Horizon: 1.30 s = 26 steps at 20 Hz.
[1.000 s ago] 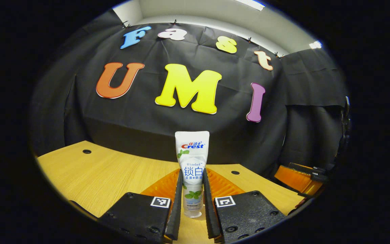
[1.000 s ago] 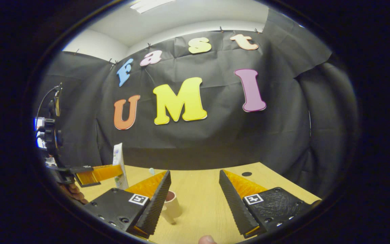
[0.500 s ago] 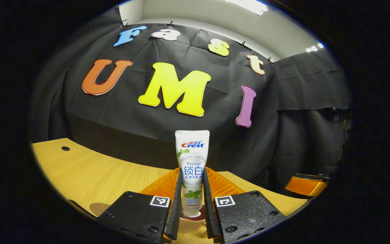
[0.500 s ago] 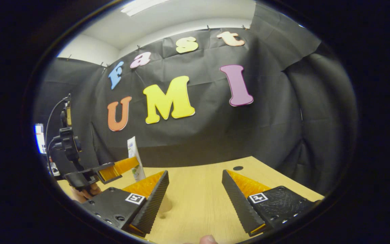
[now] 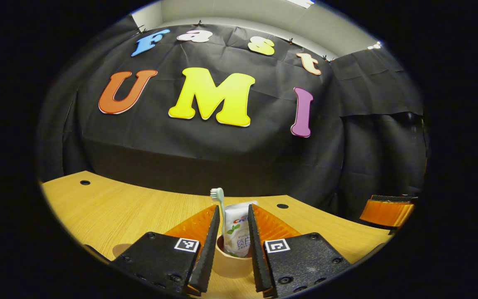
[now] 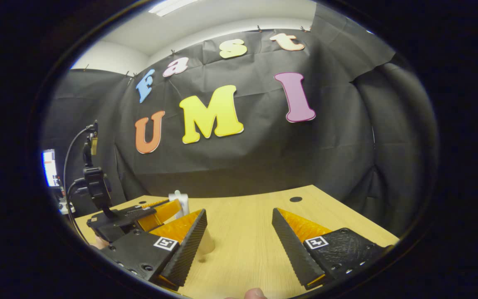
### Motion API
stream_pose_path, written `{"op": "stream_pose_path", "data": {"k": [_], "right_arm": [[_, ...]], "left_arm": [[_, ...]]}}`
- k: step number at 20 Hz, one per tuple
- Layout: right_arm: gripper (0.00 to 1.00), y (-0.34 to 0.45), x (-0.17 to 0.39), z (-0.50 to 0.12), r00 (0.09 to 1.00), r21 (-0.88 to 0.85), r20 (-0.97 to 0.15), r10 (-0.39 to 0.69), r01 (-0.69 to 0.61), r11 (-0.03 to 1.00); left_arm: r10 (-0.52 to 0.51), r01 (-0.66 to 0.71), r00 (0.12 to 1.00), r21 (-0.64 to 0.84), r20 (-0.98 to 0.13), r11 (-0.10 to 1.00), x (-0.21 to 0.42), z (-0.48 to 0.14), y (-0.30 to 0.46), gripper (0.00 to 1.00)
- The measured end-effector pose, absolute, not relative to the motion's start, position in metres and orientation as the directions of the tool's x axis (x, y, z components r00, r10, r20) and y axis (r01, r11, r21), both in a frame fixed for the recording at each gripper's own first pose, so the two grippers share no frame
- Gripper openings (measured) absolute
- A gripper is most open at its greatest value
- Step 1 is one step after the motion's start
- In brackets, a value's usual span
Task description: Put the toothbrush and toothpaste on the desktop into the cup, then pick up the cup and place it on the coaster on the desktop.
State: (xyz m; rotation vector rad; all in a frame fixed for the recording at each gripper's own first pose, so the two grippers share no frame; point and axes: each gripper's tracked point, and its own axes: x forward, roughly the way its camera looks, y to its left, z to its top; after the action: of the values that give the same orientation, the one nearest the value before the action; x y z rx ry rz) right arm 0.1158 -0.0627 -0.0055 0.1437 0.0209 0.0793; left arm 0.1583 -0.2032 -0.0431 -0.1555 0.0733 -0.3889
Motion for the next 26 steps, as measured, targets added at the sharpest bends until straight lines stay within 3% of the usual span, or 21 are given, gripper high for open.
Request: {"op": "stream_pose_path", "data": {"k": [1, 5, 6, 7, 8, 11, 12, 13, 18, 26], "right_arm": [[0.95, -0.059, 0.116, -0.006, 0.995, 0.132, -0.032, 0.093, -0.088, 0.987], [0.95, -0.042, 0.121, -0.007, 0.979, 0.079, -0.136, 0.150, -0.141, 0.987], [0.92, -0.037, 0.121, -0.007, 0.971, 0.060, -0.170, 0.166, -0.158, 0.986], [0.95, -0.032, 0.120, -0.008, 0.961, 0.045, -0.207, 0.184, -0.179, 0.983], [0.95, -0.025, 0.123, -0.009, 0.946, 0.035, -0.251, 0.204, -0.202, 0.979], [0.96, -0.010, 0.134, -0.010, 0.901, 0.006, -0.365, 0.235, -0.250, 0.968], [0.95, -0.005, 0.138, -0.011, 0.885, -0.002, -0.398, 0.242, -0.265, 0.964], [0.95, 0.001, 0.141, -0.014, 0.864, -0.007, -0.438, 0.248, -0.279, 0.960], [0.96, 0.032, 0.152, -0.036, 0.716, -0.021, -0.649, 0.256, -0.353, 0.935], [0.96, 0.056, 0.169, -0.084, 0.465, -0.003, -0.864, 0.191, -0.385, 0.923]], "left_arm": [[-0.378, 0.369, 0.925, -0.147, -0.036, 0.918, 0.156, -0.040, -0.202, 0.45], [-0.395, 0.388, 0.918, -0.130, -0.039, 0.913, 0.140, -0.036, -0.200, 0.51], [-0.393, 0.385, 0.919, -0.131, -0.039, 0.913, 0.135, -0.034, -0.196, 0.57], [-0.386, 0.379, 0.922, -0.127, -0.035, 0.917, 0.130, -0.031, -0.190, 0.55], [-0.366, 0.361, 0.930, -0.118, -0.028, 0.925, 0.126, -0.028, -0.181, 0.72], [-0.322, 0.318, 0.947, -0.130, -0.011, 0.939, 0.114, -0.020, -0.152, 0.85], [-0.310, 0.305, 0.951, -0.143, -0.015, 0.942, 0.111, -0.019, -0.143, 0.84], [-0.296, 0.290, 0.955, -0.152, -0.022, 0.945, 0.108, -0.020, -0.132, 0.95], [-0.250, 0.233, 0.966, -0.216, -0.057, 0.948, 0.096, -0.021, -0.085, 0.96], [-0.217, 0.173, 0.969, -0.302, -0.117, 0.938, 0.093, -0.041, -0.033, 0.97]]}}
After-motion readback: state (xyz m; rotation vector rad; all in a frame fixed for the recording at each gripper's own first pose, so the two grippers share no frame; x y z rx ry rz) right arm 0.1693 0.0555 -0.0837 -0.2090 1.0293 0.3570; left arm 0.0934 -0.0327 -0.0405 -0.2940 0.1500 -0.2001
